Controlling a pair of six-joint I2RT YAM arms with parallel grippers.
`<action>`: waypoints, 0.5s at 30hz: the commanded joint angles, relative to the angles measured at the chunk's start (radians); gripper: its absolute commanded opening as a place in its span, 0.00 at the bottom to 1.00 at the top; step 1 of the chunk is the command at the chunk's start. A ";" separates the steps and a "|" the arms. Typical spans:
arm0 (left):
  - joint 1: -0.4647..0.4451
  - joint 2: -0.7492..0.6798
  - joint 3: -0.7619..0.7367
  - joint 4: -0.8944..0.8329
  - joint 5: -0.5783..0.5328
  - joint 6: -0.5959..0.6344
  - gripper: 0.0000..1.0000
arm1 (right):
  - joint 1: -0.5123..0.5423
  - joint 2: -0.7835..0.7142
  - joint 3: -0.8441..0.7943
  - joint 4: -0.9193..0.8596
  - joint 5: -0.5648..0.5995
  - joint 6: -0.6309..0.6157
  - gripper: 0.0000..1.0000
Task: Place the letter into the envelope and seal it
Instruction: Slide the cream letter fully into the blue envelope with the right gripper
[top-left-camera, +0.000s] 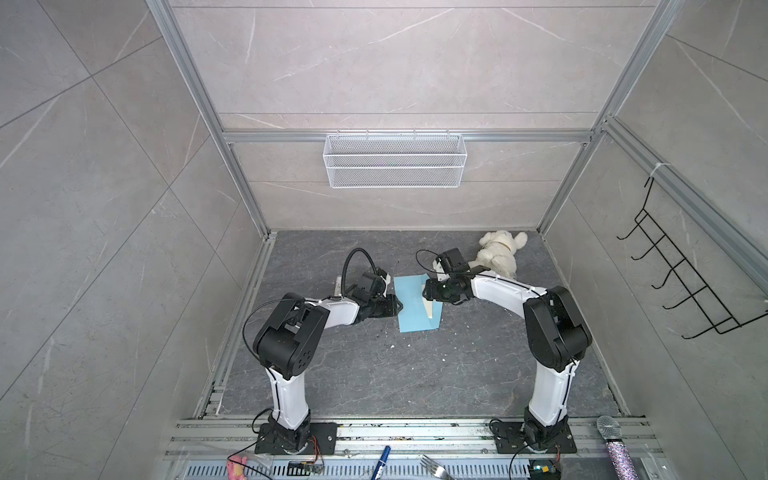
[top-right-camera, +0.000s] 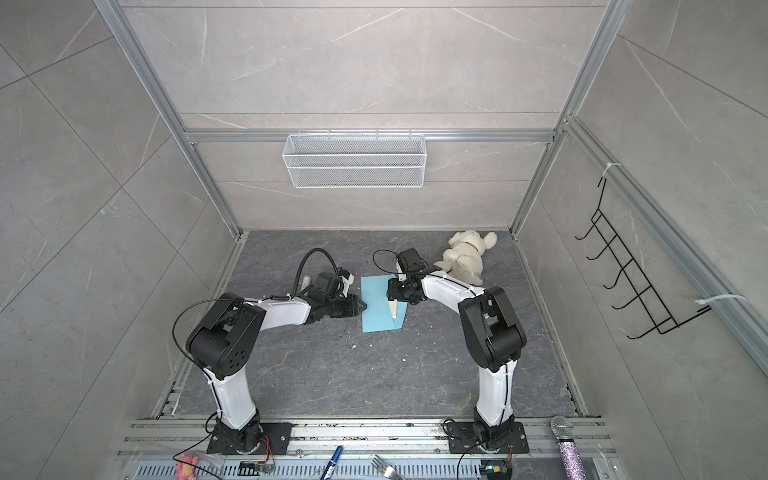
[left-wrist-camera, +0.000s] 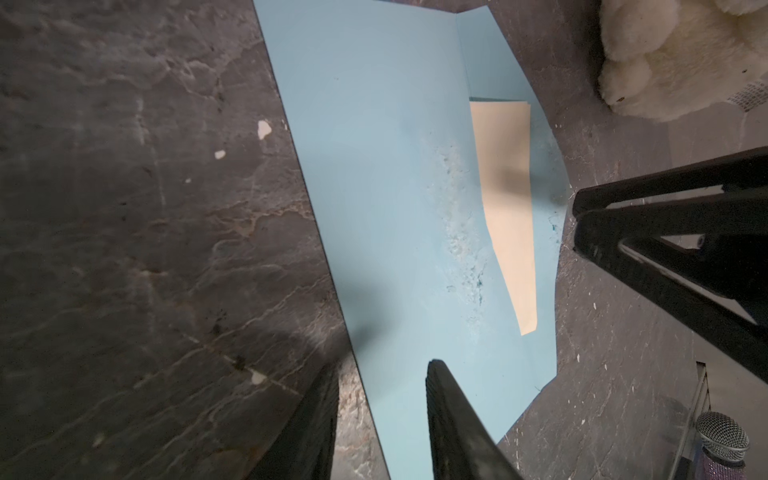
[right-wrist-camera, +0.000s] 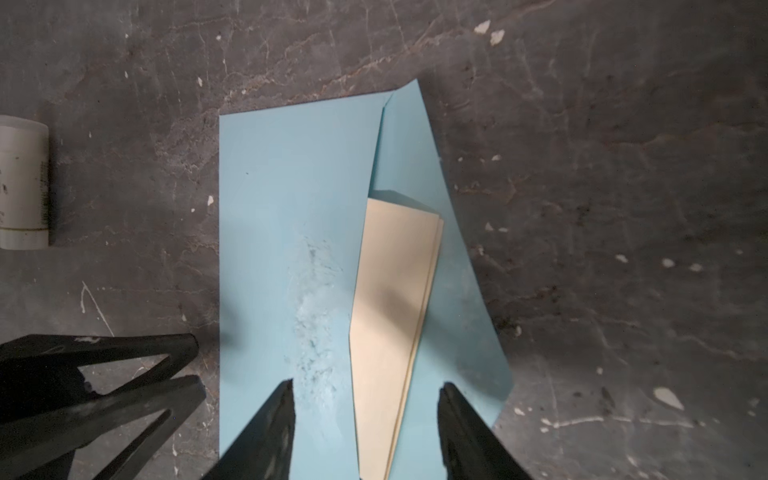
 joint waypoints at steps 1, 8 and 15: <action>0.006 0.024 0.043 0.007 0.016 0.019 0.38 | 0.005 0.033 0.030 -0.008 0.010 0.029 0.55; 0.017 0.058 0.069 -0.001 0.032 0.027 0.38 | 0.005 0.061 0.033 0.001 0.010 0.049 0.52; 0.018 0.080 0.074 0.001 0.037 0.033 0.38 | 0.004 0.081 0.033 0.003 0.002 0.063 0.50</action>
